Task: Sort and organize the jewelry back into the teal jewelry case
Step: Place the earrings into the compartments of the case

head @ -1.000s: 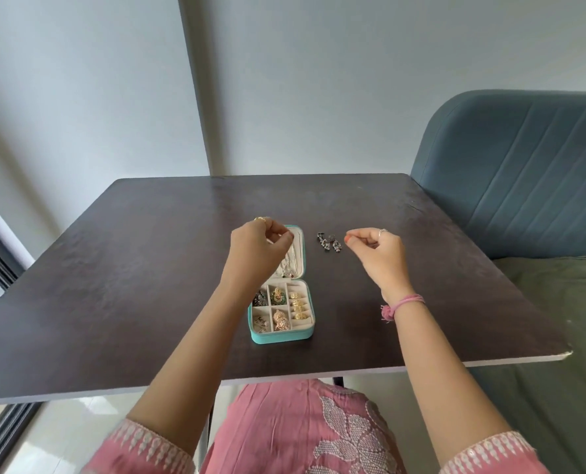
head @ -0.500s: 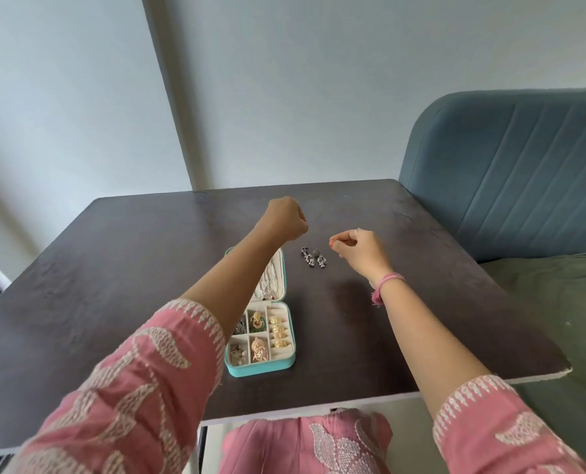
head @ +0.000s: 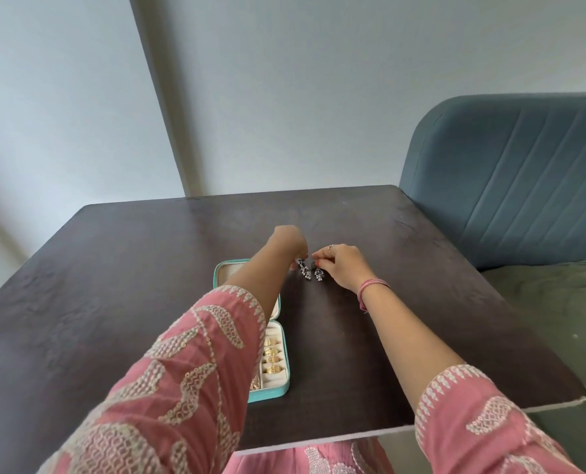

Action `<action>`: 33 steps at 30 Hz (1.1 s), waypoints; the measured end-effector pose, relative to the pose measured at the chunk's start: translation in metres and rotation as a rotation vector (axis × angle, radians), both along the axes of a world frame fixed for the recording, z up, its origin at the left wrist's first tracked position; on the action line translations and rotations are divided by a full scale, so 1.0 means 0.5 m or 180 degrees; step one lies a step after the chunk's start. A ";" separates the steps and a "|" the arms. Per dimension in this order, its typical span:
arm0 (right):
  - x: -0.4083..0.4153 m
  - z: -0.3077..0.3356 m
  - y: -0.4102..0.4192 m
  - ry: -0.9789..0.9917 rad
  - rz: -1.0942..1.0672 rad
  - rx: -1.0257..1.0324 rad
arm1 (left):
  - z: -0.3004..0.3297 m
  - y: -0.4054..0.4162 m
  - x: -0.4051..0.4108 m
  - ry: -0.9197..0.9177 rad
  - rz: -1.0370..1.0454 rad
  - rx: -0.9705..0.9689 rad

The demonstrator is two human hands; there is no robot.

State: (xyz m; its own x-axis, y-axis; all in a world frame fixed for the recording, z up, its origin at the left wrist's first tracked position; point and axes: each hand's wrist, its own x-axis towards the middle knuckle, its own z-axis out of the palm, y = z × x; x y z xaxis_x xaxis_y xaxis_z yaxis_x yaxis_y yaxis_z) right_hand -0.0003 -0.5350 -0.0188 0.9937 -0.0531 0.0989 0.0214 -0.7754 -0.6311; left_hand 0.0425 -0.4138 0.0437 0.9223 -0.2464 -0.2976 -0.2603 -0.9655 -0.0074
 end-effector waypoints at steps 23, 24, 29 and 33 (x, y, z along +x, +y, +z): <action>-0.019 -0.037 -0.005 -0.0265 -0.0444 0.1435 | 0.002 -0.009 0.007 -0.0144 0.0218 0.0078; -0.020 -0.042 -0.004 -0.0307 -0.0459 0.1467 | 0.001 -0.010 0.008 -0.0153 0.0237 0.0047; -0.028 -0.058 0.001 -0.0557 -0.0591 0.1508 | 0.000 -0.025 0.006 -0.0006 0.0498 -0.0244; -0.030 -0.061 0.001 -0.0697 -0.0676 0.1670 | -0.018 -0.035 0.016 -0.0011 0.0584 -0.0535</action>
State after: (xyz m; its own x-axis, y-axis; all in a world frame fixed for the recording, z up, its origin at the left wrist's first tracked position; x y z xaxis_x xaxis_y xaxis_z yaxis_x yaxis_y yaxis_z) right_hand -0.0152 -0.5346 -0.0493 0.9156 -0.3450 0.2067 0.0728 -0.3634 -0.9288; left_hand 0.0505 -0.4312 0.0348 0.9572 -0.1203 -0.2633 -0.0807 -0.9844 0.1565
